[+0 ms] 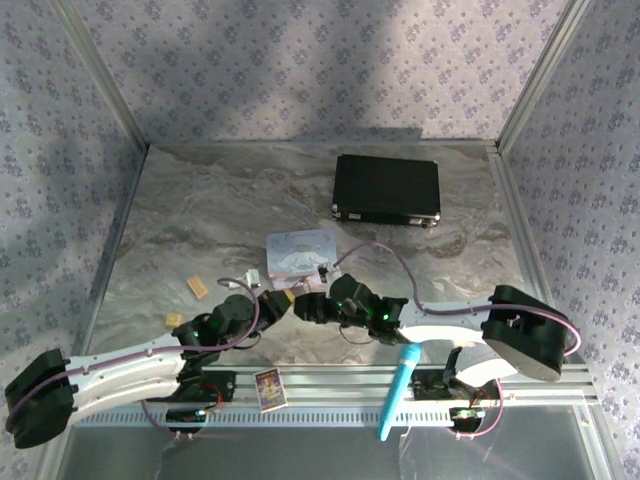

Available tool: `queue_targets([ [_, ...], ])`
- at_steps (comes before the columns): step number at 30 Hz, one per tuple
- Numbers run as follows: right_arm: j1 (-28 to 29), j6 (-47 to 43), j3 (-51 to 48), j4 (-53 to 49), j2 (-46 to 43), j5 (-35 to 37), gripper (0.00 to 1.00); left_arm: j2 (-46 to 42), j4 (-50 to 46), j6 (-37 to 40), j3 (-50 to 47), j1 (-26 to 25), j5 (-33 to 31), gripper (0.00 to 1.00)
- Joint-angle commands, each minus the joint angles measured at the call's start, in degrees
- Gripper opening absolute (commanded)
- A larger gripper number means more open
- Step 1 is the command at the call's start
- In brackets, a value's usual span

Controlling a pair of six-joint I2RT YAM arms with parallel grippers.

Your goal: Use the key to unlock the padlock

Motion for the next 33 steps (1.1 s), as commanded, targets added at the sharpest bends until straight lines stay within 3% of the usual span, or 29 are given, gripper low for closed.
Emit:
queue_targets([
  [1, -0.6, -3.8, 0.3, -3.9, -6.3, 0.7, 0.76, -1.3, -4.2, 10.3, 6.3, 1.6, 5.0, 0.0],
  [5, -6.8, -13.1, -1.1, -7.4, -15.4, -9.6, 0.78, -2.0, -6.4, 19.9, 10.3, 8.4, 17.7, 0.0],
  [9, -13.9, -16.6, -5.8, -2.0, -26.9, -20.9, 0.77, -2.7, -13.6, 29.1, 16.9, 16.4, 32.2, 0.0],
  [11, -16.2, -16.6, -7.4, -0.1, -30.8, -23.5, 0.77, -2.4, -11.6, 29.9, 17.7, 17.7, 36.5, 0.0],
  [15, -17.8, -19.9, -5.5, -1.4, -31.7, -28.5, 0.68, -1.1, -5.0, 29.5, 18.2, 17.5, 42.5, 0.0],
  [21, -17.1, -17.9, -4.4, 7.2, -24.7, -34.7, 0.57, -0.3, -3.4, 31.8, 20.4, 15.0, 43.8, 0.0],
  [33, -14.6, -17.7, -3.4, 11.1, -19.9, -35.8, 0.33, 1.7, -2.1, 32.1, 21.6, 11.1, 40.4, 0.0],
])
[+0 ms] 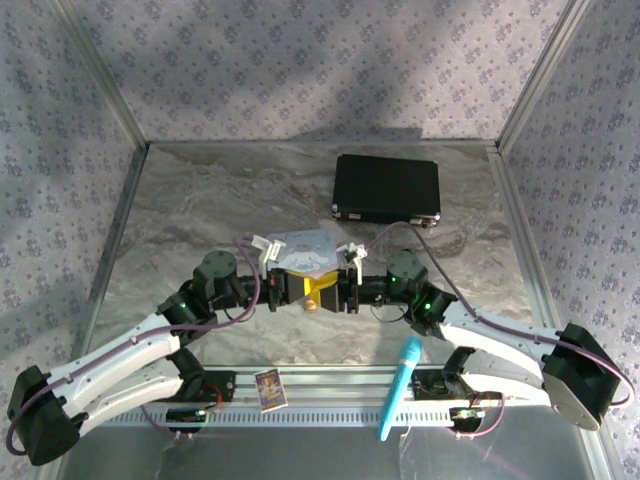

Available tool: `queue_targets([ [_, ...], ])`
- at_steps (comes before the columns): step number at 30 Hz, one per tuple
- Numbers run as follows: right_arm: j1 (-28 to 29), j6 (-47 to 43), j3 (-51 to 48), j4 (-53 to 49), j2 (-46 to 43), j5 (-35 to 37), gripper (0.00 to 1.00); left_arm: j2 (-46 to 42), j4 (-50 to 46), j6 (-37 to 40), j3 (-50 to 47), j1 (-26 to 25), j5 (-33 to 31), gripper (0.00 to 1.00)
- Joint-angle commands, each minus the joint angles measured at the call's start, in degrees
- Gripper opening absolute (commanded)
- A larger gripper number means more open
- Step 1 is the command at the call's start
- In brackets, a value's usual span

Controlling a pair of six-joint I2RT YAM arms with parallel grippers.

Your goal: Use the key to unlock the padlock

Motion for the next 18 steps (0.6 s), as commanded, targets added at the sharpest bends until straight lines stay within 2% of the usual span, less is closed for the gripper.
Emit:
queue_targets([
  [1, 0.1, 0.0, 0.4, 2.6, -0.8, -0.4, 0.32, -0.1, 3.2, 1.0, 1.8, -0.4, -0.1, 0.0],
  [5, -0.1, 0.2, -0.2, 1.8, -1.7, 0.3, 0.32, -0.5, 3.5, 0.9, 1.6, -0.4, -1.4, 0.0],
  [9, -0.9, 0.2, -1.5, 0.8, -4.0, 1.6, 0.44, -1.7, 1.6, 1.6, 1.8, -0.3, -3.0, 0.0],
  [11, -1.0, 0.2, -1.6, 0.8, -5.0, 2.2, 0.46, -1.6, 1.1, 1.7, 1.9, -0.4, -3.2, 0.0],
  [13, -0.8, -0.1, -1.1, 0.3, -4.8, 2.3, 0.46, -1.5, 1.9, 1.0, 1.6, -0.4, -3.2, 0.0],
  [18, 0.0, 0.2, -0.2, 2.6, -1.7, 1.5, 0.33, -1.0, 3.5, 0.2, 1.4, -0.3, -3.2, 0.0],
])
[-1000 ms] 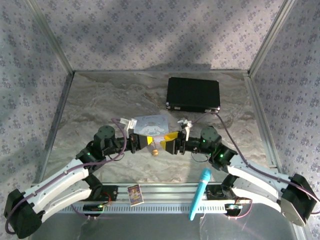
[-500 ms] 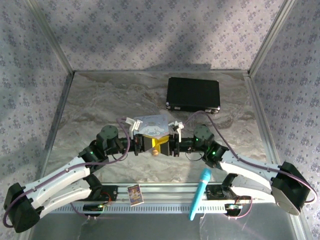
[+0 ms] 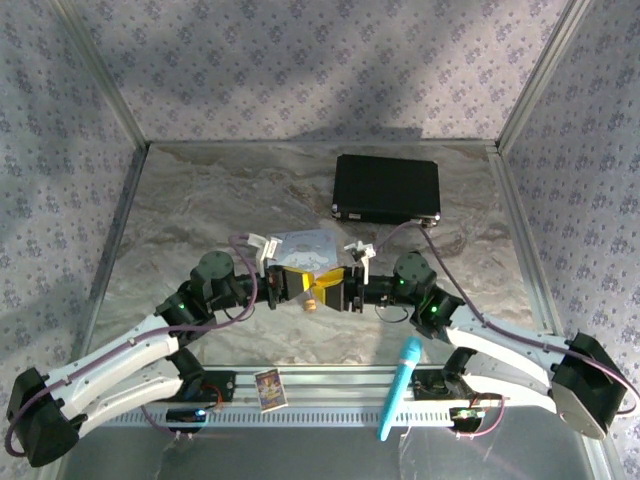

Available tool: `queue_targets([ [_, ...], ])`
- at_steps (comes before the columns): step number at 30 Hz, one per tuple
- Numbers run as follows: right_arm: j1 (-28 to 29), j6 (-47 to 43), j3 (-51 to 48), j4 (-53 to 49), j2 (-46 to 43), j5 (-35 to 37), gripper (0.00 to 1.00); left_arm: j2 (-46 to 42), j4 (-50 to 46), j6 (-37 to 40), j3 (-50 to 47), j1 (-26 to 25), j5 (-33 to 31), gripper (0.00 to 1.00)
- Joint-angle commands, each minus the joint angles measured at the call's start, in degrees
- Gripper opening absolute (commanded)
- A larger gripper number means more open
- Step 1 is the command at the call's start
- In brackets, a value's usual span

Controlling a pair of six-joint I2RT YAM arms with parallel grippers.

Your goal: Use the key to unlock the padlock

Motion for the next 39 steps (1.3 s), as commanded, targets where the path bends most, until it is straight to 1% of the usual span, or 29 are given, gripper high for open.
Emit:
queue_targets([
  [1, 0.5, 0.2, 0.7, 3.0, 1.5, -0.1, 0.29, -0.3, 2.5, 0.1, 1.3, -0.3, -0.3, 0.0],
  [3, 0.5, 0.1, 0.1, 4.3, 1.7, 0.3, 0.24, -0.3, 2.5, -0.1, 1.2, -0.3, -0.4, 0.0],
  [6, 0.5, 1.7, -0.8, 5.9, 1.6, 0.9, 0.19, -0.2, 2.7, -0.3, 1.0, -0.3, -0.4, 0.0],
  [10, 0.3, 1.7, -0.8, 6.3, 1.9, 1.2, 0.18, 0.0, 2.9, -0.4, 1.0, -0.3, -0.5, 0.0],
  [12, 0.2, 1.7, -0.7, 6.3, 2.2, 1.1, 0.12, -0.2, 3.1, -0.4, 0.8, -0.3, -0.7, 0.0],
  [14, -0.1, 2.0, -0.7, 6.3, 2.4, 0.7, 0.03, -0.2, 2.8, -0.4, 0.8, -0.3, -0.9, 0.0],
  [15, -0.3, 2.1, -0.8, 6.3, 2.4, 0.8, 0.0, -0.2, 2.8, -0.3, 0.8, -0.3, -1.0, 0.0],
  [19, -1.0, 2.6, -1.6, 6.3, 2.0, 1.0, 0.0, -0.1, 2.1, -0.3, 0.9, -0.3, -1.7, 0.0],
  [22, -1.2, 2.8, -2.1, 5.8, 1.8, 1.1, 0.0, -0.2, 0.1, 0.0, 1.2, -0.3, -3.9, 0.0],
  [23, -1.1, 2.7, -2.1, 5.3, 1.9, 1.3, 0.0, -0.2, -1.0, 0.0, 1.3, -0.2, -5.2, 0.14],
  [24, -1.2, 2.5, -2.0, 4.5, 2.0, 1.6, 0.0, -0.4, -1.8, 0.0, 1.3, -0.2, -6.8, 0.31],
  [25, -1.2, 2.2, -1.9, 3.6, 2.1, 1.8, 0.0, -0.6, -2.2, -0.1, 1.2, -0.2, -8.2, 0.59],
  [26, -1.3, 1.9, -1.9, 2.6, 2.2, 2.4, 0.0, -1.1, -2.4, -0.3, 0.9, -0.2, -9.7, 0.81],
  [27, -1.2, 1.6, -1.9, 1.2, 2.3, 3.2, 0.0, -1.7, -2.5, -0.5, 0.5, -0.2, -11.3, 0.99],
  [30, -1.8, 1.2, -2.6, -0.9, 2.4, 5.5, 0.0, -3.0, -4.1, -1.4, -0.5, -0.2, -16.4, 1.0],
  [34, -2.8, 1.9, -4.2, -1.5, 2.6, 8.8, 0.0, -1.2, -5.1, -4.7, -2.7, -0.3, -20.4, 1.0],
  [35, -3.2, 1.8, -4.0, -3.5, 2.7, 10.2, 0.0, 0.2, -6.3, -6.0, -3.1, -0.3, -22.0, 1.0],
  [37, -4.2, 2.0, -2.8, -10.4, 3.5, 13.5, 0.0, 3.8, -12.0, -8.2, -3.0, -0.5, -26.4, 0.97],
  [38, -5.1, 1.8, -2.2, -13.8, 4.0, 15.0, 0.0, 5.9, -11.9, -8.9, -3.5, -0.6, -27.2, 0.96],
  [39, -5.7, 1.7, -2.2, -15.4, 4.6, 15.5, 0.0, 7.9, -8.4, -9.2, -5.0, -1.3, -26.6, 0.93],
])
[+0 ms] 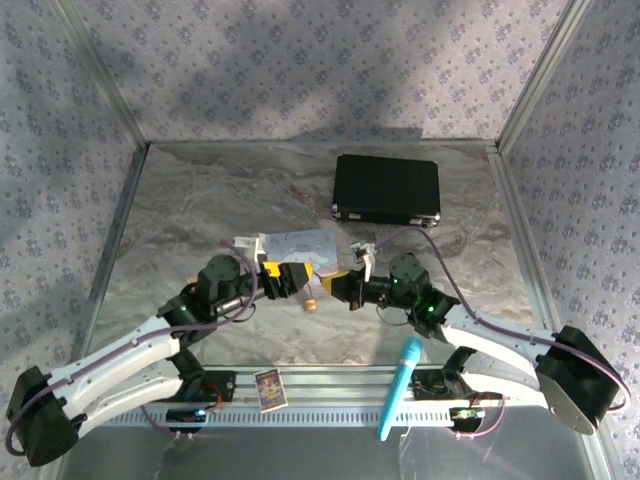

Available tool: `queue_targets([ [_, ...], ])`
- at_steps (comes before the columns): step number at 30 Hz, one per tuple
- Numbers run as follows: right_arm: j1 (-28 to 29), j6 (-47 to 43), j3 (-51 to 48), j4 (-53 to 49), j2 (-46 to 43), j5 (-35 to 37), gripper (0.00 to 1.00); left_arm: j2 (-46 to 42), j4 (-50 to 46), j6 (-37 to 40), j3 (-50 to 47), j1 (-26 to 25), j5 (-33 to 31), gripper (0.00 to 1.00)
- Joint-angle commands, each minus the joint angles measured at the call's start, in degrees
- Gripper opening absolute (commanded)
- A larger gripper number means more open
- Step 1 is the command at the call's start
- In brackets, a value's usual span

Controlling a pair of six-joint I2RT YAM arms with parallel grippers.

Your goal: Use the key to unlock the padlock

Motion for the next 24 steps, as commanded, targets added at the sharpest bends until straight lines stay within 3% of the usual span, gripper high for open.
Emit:
queue_targets([
  [1, -1.9, -0.7, 0.9, -9.6, 1.6, 5.5, 0.0, 5.2, 0.7, -3.4, -3.0, -1.6, -4.7, 0.9],
  [4, -3.7, 0.0, -0.2, -11.5, 2.4, 5.5, 0.0, 9.7, 0.4, -4.9, -2.4, -4.7, -9.1, 0.81],
  [12, -4.6, -0.5, -1.6, -12.8, 3.5, 3.0, 0.0, 23.3, 9.1, -10.4, -2.1, -8.1, -13.5, 0.77],
  [18, -4.6, -1.1, -2.6, -14.2, 2.8, 3.1, 0.0, 28.3, 4.4, -13.6, 1.5, -9.4, -19.0, 0.71],
  [24, -4.4, -0.2, -3.3, -11.0, 4.8, 1.4, 0.0, 32.4, 5.8, -14.0, 2.8, -9.6, -18.6, 0.65],
])
